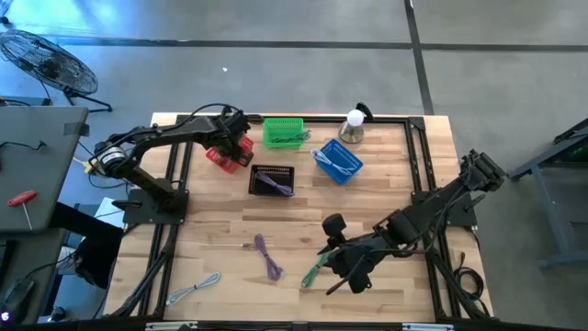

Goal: Pick & Place USB Port
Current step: Put the pink usb cable into the red bin, then put the violet usb cable into the black bin

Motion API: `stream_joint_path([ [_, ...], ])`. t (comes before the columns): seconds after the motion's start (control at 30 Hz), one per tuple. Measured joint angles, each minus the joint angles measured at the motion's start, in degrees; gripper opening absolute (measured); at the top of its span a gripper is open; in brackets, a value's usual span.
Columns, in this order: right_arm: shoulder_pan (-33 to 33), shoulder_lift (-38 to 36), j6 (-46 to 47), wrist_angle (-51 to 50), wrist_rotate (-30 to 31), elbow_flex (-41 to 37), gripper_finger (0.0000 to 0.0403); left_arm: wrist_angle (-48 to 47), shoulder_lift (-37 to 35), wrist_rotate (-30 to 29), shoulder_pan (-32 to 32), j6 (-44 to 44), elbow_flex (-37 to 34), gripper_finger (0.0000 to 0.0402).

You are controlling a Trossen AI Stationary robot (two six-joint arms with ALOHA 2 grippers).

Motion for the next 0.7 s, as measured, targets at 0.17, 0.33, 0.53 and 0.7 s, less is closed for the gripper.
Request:
stream_joint_path([
  [0.17, 0.0, 0.0, 0.0, 0.7, 0.0, 0.0, 0.0133, -4.1, 0.0, 1.0, 0.0, 1.6, 3.6, 0.0182],
  [0.33, 0.0, 0.0, 0.0, 1.7, 0.0, 0.0, 0.0133, -13.1, 0.0, 1.9, 0.0, 2.8, 11.8, 0.0203],
  [0.53, 0.0, 0.0, 0.8, 1.9, 0.0, 0.0, 0.0133, -24.4, -0.2, 6.8, -3.8, 0.2, 21.6, 0.0204],
  [0.7, 0.0, 0.0, 1.3, 1.7, -0.2, 0.0, 0.0133, -27.2, -1.7, 8.9, -13.2, -0.1, 26.8, 0.0204],
])
